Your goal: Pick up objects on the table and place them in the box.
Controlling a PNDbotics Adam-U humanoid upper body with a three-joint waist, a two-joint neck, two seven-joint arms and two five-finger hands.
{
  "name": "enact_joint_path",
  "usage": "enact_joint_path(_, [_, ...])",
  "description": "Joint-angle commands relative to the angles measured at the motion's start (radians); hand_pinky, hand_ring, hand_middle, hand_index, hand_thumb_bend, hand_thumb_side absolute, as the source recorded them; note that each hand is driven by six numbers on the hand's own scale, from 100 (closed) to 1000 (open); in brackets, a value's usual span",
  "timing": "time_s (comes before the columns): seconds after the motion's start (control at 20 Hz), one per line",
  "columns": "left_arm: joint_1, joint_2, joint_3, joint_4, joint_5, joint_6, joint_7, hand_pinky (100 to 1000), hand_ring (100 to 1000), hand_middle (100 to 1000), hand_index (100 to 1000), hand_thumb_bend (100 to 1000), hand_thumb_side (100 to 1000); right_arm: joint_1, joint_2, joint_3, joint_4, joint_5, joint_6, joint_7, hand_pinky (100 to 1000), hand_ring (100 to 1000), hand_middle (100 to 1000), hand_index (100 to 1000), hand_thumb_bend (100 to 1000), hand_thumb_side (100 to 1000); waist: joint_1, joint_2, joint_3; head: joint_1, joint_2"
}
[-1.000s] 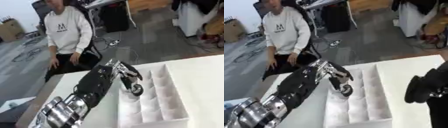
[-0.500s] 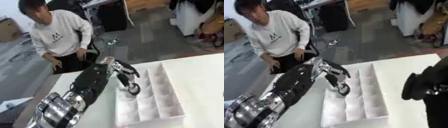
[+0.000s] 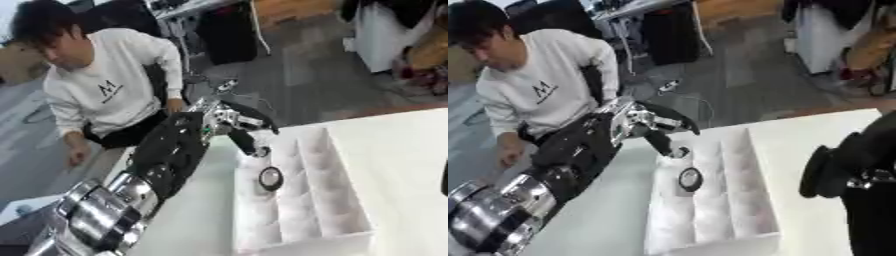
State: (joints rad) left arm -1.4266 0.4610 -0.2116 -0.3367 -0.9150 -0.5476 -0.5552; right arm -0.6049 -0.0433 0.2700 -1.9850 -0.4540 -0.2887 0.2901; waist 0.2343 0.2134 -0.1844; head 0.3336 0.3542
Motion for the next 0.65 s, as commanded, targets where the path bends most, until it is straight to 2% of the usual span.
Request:
enact_joint_path(0.05, [-0.026,0.053,-0.012,-0.041,0.041,-0.349,-0.352,1000,1000,1000,1000,984,583,0.002,-0.014,-0.005,-0.015,0.008,0.004,-0.007,408,451,553,726,100,881,-0.008,-0.031,0.017,-0.014,0.001])
enact_joint_path(0.2, [-0.009,0.07,-0.016,-0.105,0.163,-0.349,-0.352,1000,1000,1000,1000,806,593,0.019,-0.034,-0.008,-0.014,0.014,0.012,-0.014,397,447,550,727,100,880,-0.008,-0.047,0.047,-0.014,0.001])
enact_joint_path(0.3, [0.01,0.089,-0.041,-0.186,0.309,-0.327,-0.352,1000,1000,1000,1000,704,618,0.03,-0.052,-0.01,-0.007,0.019,0.015,-0.018,389,444,546,728,100,879,-0.008,-0.059,0.071,-0.013,0.007])
enact_joint_path(0.35, [0.024,0.104,-0.059,-0.238,0.395,-0.303,-0.352,1000,979,1000,1000,623,626,0.036,-0.061,-0.01,-0.003,0.021,0.016,-0.02,381,442,544,728,100,879,-0.008,-0.065,0.083,-0.012,0.011])
enact_joint_path(0.45, [0.065,0.149,-0.092,-0.366,0.587,-0.224,-0.352,885,869,935,965,501,679,0.047,-0.083,-0.012,0.012,0.029,0.016,-0.023,369,437,539,729,100,878,-0.008,-0.076,0.109,-0.008,0.021])
enact_joint_path(0.5, [0.093,0.178,-0.11,-0.438,0.685,-0.175,-0.352,850,843,915,950,492,674,0.052,-0.093,-0.012,0.021,0.034,0.015,-0.024,364,435,537,729,100,878,-0.008,-0.081,0.12,-0.009,0.027])
enact_joint_path(0.55, [0.123,0.208,-0.124,-0.51,0.776,-0.125,-0.352,808,806,890,936,428,705,0.057,-0.103,-0.014,0.03,0.04,0.013,-0.026,356,433,535,730,100,877,-0.008,-0.085,0.13,-0.013,0.031])
enact_joint_path(0.65, [0.183,0.267,-0.134,-0.638,0.933,-0.026,-0.346,754,762,859,917,380,720,0.059,-0.117,-0.017,0.044,0.058,0.005,-0.03,346,431,532,730,100,877,-0.011,-0.09,0.143,-0.022,0.032])
